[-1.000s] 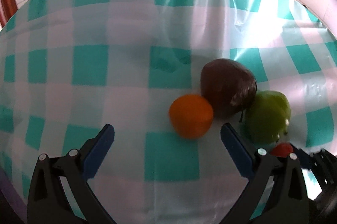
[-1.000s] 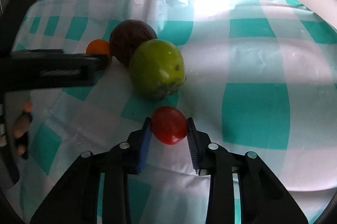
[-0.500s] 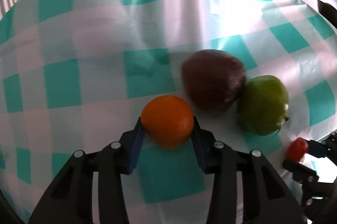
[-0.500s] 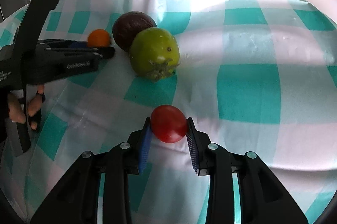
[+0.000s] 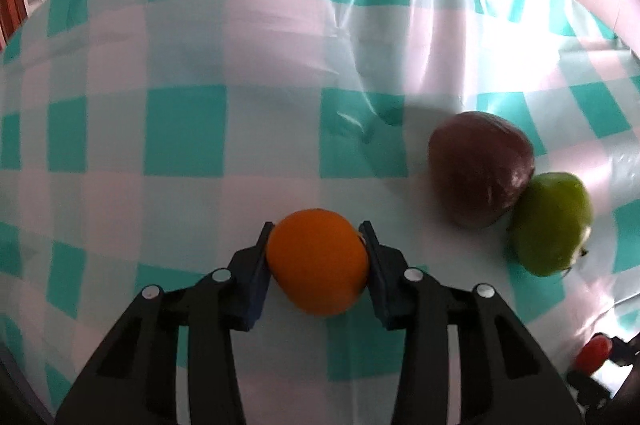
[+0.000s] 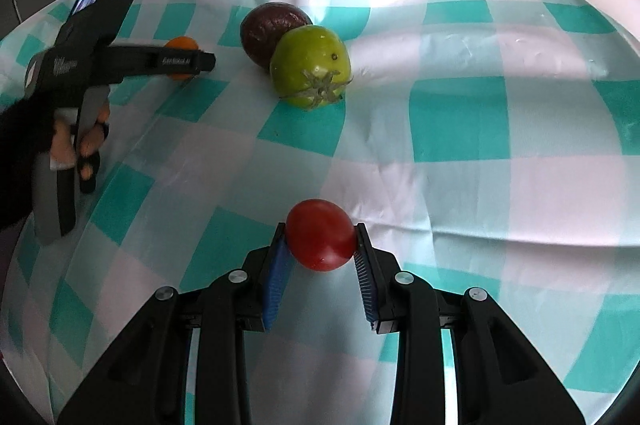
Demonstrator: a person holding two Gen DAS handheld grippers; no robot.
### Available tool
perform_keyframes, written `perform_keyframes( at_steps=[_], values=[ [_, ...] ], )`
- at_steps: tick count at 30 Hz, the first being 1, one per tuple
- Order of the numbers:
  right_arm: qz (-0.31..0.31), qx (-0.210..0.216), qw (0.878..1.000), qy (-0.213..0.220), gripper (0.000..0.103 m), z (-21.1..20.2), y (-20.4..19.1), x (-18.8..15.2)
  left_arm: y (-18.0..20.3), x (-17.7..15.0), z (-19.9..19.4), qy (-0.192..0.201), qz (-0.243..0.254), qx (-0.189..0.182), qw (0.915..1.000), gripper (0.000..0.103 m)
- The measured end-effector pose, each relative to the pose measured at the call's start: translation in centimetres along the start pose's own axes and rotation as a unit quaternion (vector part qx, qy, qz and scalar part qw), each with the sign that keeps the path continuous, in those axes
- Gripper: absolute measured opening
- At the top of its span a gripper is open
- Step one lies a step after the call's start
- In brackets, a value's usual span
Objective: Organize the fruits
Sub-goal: 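Carry the orange and cherry tomato over the white box with both tools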
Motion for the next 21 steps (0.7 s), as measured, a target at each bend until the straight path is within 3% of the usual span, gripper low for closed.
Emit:
perform_keyframes(
  at_steps=[4, 10, 15, 21],
  values=[
    [-0.010, 0.012, 1.000, -0.002, 0.032, -1.9, 0.2, -0.3, 0.0, -1.2, -2.4, -0.001, -0.032, -0.011, 0.9994, 0.042],
    [-0.012, 0.049, 0.999, -0.002, 0.032, -6.1, 0.4, -2.1, -0.5, -6.5, -10.1, 0.001, -0.121, -0.052, 0.9913, 0.042],
    [-0.029, 0.092, 0.995, 0.004, 0.032, -9.5, -0.6, -3.7, 2.7, -10.6, -18.7, 0.014, -0.102, -0.065, 0.9926, 0.042],
    [-0.044, 0.133, 0.989, 0.042, 0.032, -13.6, -2.0, -2.7, 5.0, -15.7, -27.9, 0.045, -0.076, -0.052, 0.9948, 0.042]
  ],
)
Point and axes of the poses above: each gripper's, at about its wrist camera, not at the fingertips, and z roughly the way its jaws point, y to its right, x to its top, the point moved 3 cm from there along z, roughly the way its jaws point
